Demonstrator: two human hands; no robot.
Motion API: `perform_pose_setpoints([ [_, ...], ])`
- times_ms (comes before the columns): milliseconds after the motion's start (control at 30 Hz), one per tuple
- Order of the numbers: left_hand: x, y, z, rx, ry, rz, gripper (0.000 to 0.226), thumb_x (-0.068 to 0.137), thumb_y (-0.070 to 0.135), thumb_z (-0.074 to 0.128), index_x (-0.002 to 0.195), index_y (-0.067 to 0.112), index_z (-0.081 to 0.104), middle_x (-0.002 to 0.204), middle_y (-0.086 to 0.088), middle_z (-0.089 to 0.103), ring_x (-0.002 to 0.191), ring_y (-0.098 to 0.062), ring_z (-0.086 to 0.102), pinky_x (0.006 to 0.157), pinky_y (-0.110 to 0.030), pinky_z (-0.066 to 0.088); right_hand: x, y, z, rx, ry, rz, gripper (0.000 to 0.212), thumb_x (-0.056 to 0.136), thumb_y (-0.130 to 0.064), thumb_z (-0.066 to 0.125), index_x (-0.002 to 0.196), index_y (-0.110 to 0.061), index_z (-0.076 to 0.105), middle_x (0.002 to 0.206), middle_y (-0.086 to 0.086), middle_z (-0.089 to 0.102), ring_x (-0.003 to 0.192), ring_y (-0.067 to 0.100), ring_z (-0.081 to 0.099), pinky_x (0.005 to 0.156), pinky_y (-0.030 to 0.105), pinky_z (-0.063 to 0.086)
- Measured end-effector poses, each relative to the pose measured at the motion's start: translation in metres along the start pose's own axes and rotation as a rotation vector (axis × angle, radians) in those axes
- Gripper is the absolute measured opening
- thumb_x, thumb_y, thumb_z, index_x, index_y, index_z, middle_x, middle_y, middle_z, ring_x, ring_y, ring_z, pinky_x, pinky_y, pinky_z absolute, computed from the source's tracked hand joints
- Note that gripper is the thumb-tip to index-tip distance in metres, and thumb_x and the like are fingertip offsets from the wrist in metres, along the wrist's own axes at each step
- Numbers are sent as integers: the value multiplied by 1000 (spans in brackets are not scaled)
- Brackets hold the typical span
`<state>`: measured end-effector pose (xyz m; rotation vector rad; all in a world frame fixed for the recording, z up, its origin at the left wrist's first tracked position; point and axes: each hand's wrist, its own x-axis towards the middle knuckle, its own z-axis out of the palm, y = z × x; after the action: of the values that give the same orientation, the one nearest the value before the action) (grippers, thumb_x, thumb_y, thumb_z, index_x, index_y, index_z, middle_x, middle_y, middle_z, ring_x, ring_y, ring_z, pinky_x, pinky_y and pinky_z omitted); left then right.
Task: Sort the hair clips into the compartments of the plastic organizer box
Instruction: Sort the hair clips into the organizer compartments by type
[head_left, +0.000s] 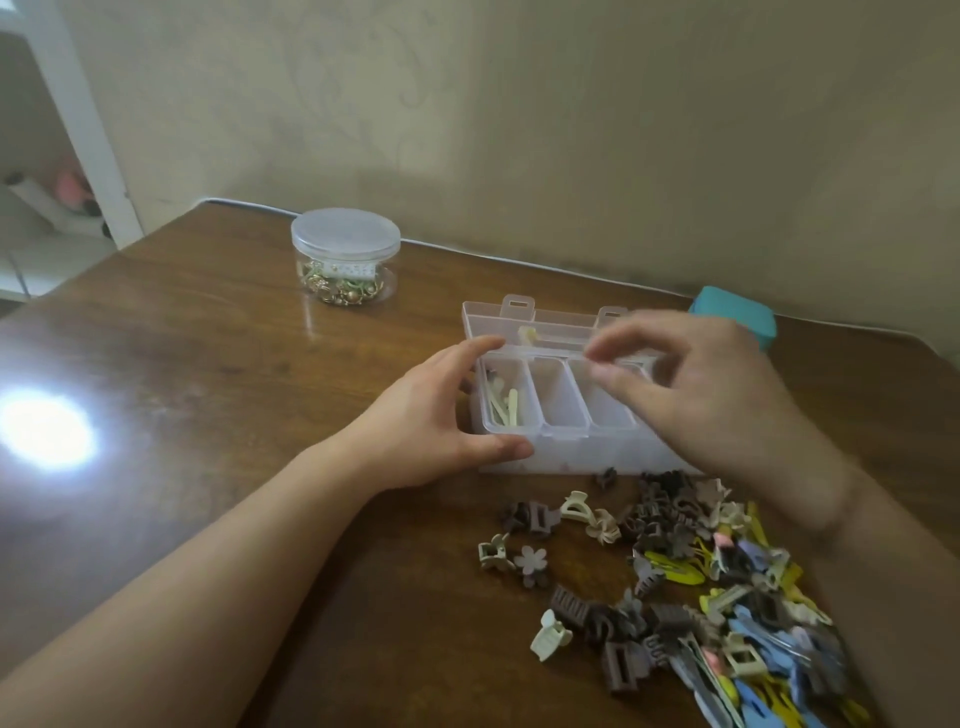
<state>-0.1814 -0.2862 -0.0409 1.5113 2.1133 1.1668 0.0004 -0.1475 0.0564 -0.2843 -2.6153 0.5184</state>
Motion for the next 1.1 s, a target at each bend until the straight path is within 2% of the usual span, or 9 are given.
perform_pose_setpoints([
  [133,0,2,0,4,-2,-18,111,52,84,63,149,45,25,149,16,41,110,8,48,83,-9,42,-52,9,-20,-223,-390,100,8,77,-45,64,78,-51,59,78,-31,63,69,-13,58,57,9,46],
  [200,0,3,0,0,-4,-26,112,51,84,63,149,45,25,149,16,40,109,8,48,82,-9,41,-74,17,-19,-428,-503,114,10,79,-54,64,77,-55,54,81,-35,60,75,-12,56,68,12,46],
  [300,0,3,0,-5,-3,-30,112,52,82,64,150,44,27,150,14,41,115,3,49,90,-15,43,-90,27,-13,-563,-468,128,19,81,-66,56,97,-56,57,96,-36,57,84,-7,55,73,17,46],
  [433,-1,4,1,-8,-5,-32,112,52,81,64,150,42,27,150,13,41,116,2,49,94,-20,44,-93,30,-2,-607,-466,152,39,79,-73,50,113,-55,57,90,-27,46,71,0,48,57,17,33],
  [667,0,3,0,3,-6,-29,113,52,82,64,151,42,26,150,14,40,115,4,47,90,-16,41,-84,28,-3,-527,-499,129,30,86,-66,46,105,-48,61,92,-26,49,80,-1,52,67,19,42],
  [800,0,2,-1,1,-6,-19,114,50,84,62,150,43,26,150,15,39,108,10,47,85,-12,41,-59,14,-20,-434,-526,121,20,81,-64,42,84,-54,60,85,-30,56,80,-8,54,61,14,40],
  [900,0,2,-1,1,-6,-11,115,49,88,60,149,45,26,149,16,40,107,15,45,85,-11,41,-25,1,-21,-139,-319,106,9,77,-50,56,84,-52,62,88,-33,62,78,-9,59,55,14,46],
  [1000,1,0,0,0,-3,-1,113,50,89,62,148,45,27,147,16,42,109,15,46,85,-13,42,10,-9,3,120,-54,129,12,80,-33,73,91,-34,69,75,-14,70,70,-4,64,55,10,48],
  [1100,1,-2,0,2,1,11,107,55,84,67,147,45,29,146,17,44,111,12,48,85,-13,42,31,-13,34,178,-71,192,5,84,-23,73,87,-24,71,75,-9,71,70,-2,65,58,11,47],
])
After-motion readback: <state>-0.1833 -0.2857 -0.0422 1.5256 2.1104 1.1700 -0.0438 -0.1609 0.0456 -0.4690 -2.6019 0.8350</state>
